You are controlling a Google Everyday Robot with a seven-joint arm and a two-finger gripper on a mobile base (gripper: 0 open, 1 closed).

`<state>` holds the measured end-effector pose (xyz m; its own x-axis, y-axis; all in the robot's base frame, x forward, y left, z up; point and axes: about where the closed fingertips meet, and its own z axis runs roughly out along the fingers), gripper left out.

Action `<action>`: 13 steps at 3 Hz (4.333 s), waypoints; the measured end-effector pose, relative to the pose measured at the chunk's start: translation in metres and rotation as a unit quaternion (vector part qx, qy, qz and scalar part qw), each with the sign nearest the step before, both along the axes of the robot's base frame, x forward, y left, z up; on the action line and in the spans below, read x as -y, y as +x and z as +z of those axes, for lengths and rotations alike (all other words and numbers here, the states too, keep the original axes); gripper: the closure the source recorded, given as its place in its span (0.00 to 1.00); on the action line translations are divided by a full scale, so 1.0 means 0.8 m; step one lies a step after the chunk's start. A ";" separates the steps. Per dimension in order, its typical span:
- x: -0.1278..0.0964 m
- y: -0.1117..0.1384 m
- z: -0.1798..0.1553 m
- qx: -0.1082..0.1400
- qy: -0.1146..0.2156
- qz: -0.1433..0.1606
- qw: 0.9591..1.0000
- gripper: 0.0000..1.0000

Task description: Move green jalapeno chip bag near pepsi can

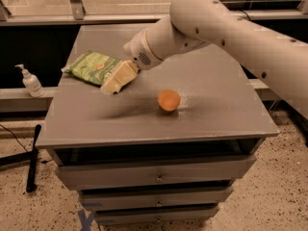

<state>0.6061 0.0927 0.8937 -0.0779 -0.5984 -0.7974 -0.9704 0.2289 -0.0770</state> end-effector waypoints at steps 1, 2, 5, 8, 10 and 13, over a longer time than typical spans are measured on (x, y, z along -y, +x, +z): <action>-0.044 0.018 -0.022 0.020 0.008 0.001 1.000 0.00; -0.073 0.029 -0.039 0.052 -0.013 0.003 0.999 0.00; -0.078 0.044 -0.075 0.058 -0.054 -0.009 0.997 0.64; -0.062 0.047 -0.039 0.058 -0.044 -0.002 0.997 1.00; 0.037 0.044 0.134 0.096 -0.038 0.007 0.995 1.00; 0.135 0.035 0.149 0.141 -0.045 0.005 0.989 1.00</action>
Offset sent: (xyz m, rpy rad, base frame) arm 0.0377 0.0851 -0.0479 -0.0930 -0.2030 0.0062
